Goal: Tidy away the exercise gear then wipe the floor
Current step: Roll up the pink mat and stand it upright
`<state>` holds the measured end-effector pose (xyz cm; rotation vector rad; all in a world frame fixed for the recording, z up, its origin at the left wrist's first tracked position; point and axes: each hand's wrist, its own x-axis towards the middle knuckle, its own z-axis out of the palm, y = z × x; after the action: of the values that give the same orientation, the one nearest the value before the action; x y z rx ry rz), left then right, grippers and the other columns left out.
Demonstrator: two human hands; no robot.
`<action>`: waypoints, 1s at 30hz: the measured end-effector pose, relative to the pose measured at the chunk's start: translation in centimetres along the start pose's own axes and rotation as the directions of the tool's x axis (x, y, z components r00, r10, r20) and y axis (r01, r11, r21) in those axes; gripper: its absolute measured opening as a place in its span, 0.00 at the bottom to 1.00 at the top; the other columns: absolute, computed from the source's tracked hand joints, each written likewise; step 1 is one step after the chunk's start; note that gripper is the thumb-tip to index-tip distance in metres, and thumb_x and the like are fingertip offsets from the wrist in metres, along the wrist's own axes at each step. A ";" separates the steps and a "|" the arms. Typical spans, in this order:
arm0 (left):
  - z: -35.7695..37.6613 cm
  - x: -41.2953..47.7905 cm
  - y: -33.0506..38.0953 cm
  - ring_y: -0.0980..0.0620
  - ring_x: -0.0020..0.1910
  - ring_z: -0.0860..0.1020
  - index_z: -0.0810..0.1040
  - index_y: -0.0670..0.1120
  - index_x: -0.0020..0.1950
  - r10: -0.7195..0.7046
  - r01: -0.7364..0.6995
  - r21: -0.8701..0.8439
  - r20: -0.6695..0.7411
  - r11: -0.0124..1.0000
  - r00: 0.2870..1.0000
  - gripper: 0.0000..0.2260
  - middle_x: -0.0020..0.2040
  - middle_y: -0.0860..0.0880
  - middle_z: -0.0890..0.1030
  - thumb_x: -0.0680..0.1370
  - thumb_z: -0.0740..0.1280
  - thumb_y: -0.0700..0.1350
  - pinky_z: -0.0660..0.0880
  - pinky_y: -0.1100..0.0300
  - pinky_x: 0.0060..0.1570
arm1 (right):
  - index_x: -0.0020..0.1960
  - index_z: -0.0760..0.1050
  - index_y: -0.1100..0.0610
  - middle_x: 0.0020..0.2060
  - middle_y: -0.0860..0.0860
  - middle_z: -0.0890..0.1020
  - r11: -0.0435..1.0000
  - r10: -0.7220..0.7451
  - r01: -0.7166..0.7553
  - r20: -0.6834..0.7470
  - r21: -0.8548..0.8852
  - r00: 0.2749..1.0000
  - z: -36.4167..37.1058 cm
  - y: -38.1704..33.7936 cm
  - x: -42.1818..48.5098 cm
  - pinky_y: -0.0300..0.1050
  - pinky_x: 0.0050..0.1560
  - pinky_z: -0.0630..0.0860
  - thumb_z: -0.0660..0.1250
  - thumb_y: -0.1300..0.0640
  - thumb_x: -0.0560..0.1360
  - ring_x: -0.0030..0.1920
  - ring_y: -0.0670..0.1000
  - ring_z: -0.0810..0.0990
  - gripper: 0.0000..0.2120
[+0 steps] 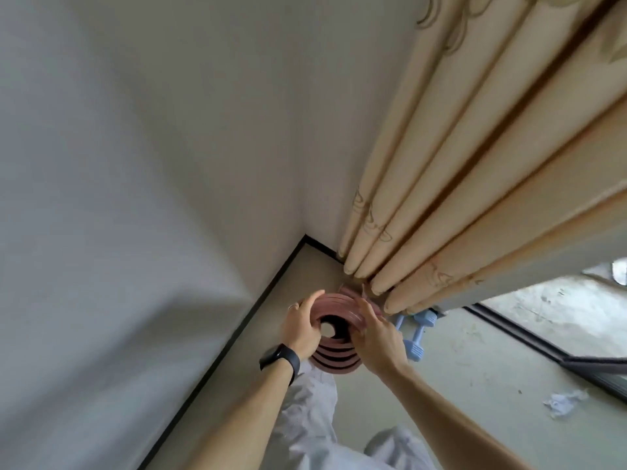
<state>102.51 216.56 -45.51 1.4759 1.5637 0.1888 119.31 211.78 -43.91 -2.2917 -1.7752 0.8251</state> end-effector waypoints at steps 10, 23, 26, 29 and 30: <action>-2.6 19.1 -1.0 0.46 0.65 0.74 0.63 0.59 0.76 -0.032 0.031 0.019 0.024 0.999 0.999 0.26 0.71 0.46 0.69 0.80 0.61 0.41 0.69 0.62 0.61 | 0.78 0.57 0.44 0.65 0.50 0.78 0.995 0.050 -0.053 0.042 0.080 0.998 3.9 -0.2 19.5 0.42 0.54 0.73 0.60 0.47 0.81 0.60 0.53 0.79 0.27; -3.4 36.2 -3.9 0.40 0.78 0.55 0.49 0.60 0.80 0.046 -0.041 0.181 -0.026 0.983 0.999 0.29 0.81 0.44 0.49 0.81 0.56 0.50 0.60 0.45 0.74 | 0.79 0.51 0.45 0.60 0.52 0.80 0.999 -0.042 0.043 -0.026 0.020 0.999 9.3 0.3 37.9 0.51 0.48 0.78 0.59 0.42 0.80 0.54 0.57 0.82 0.31; -3.5 36.6 -4.7 0.41 0.79 0.50 0.48 0.54 0.81 0.213 -0.115 0.475 -0.159 0.873 0.964 0.30 0.81 0.43 0.48 0.81 0.53 0.58 0.51 0.41 0.76 | 0.80 0.48 0.46 0.70 0.53 0.73 0.999 -0.031 0.032 -0.003 0.033 1.000 9.1 -0.8 39.0 0.53 0.53 0.78 0.55 0.36 0.79 0.62 0.58 0.78 0.34; -2.5 35.8 -5.3 0.43 0.78 0.52 0.53 0.50 0.81 0.410 -0.261 0.605 -0.121 0.752 0.904 0.29 0.81 0.44 0.56 0.81 0.51 0.59 0.52 0.38 0.75 | 0.81 0.48 0.50 0.78 0.54 0.59 0.999 -0.025 0.029 -0.076 0.046 0.997 9.4 -0.9 38.3 0.56 0.63 0.73 0.51 0.35 0.80 0.72 0.59 0.69 0.35; -2.1 35.8 -5.5 0.44 0.79 0.52 0.53 0.50 0.81 0.422 -0.274 0.616 -0.105 0.738 0.901 0.29 0.81 0.45 0.56 0.81 0.51 0.59 0.52 0.39 0.75 | 0.81 0.48 0.52 0.79 0.54 0.55 0.998 -0.058 0.060 -0.117 0.015 0.991 9.6 -0.8 37.6 0.56 0.68 0.69 0.50 0.36 0.80 0.75 0.59 0.64 0.34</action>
<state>103.40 246.30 -66.29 2.3268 1.5925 0.0997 119.94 244.74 -64.50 -2.2157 -1.7682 0.6794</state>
